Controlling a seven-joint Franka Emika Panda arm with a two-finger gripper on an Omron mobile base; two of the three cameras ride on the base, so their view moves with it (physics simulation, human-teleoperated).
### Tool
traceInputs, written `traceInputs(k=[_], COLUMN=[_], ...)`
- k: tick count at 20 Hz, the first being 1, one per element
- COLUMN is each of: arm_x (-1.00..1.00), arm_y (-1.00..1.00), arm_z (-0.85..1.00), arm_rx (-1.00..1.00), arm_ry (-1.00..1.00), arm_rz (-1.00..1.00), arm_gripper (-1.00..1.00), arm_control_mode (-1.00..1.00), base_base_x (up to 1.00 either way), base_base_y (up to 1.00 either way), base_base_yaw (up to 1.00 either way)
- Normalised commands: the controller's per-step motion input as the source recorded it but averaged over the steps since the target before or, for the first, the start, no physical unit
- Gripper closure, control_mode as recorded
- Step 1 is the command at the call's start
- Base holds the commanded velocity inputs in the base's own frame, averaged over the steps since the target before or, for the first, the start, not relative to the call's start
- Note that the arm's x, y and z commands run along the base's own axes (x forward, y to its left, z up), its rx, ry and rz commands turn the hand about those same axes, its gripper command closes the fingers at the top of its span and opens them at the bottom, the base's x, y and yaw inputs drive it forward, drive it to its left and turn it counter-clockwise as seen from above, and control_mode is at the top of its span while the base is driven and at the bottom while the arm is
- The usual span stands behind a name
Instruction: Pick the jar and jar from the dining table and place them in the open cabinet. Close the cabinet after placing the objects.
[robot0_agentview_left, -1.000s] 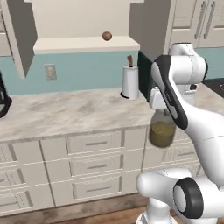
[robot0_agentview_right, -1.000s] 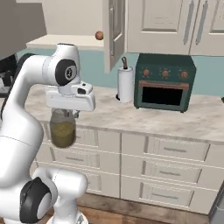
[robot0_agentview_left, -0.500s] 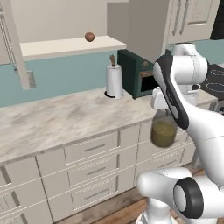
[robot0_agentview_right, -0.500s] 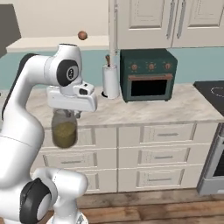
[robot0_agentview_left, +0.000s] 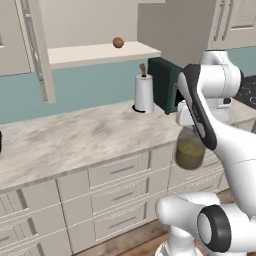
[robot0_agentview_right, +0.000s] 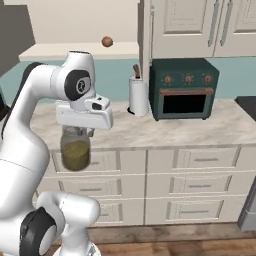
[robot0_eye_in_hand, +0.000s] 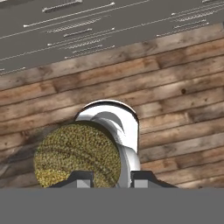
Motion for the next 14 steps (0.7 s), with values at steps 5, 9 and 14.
traceInputs(k=[5,9,14], arm_x=[0.00,0.00,0.00], arm_y=[0.00,0.00,0.00], arm_z=[0.00,0.00,0.00], arm_rx=[0.00,0.00,0.00], arm_ry=[0.00,0.00,0.00], arm_rz=[0.00,0.00,0.00], arm_gripper=[1.00,1.00,1.00], arm_control_mode=[1.00,1.00,1.00], base_base_x=[0.71,0.62,0.61], base_base_y=[0.00,0.00,0.00], base_base_yaw=[0.24,0.18,0.15])
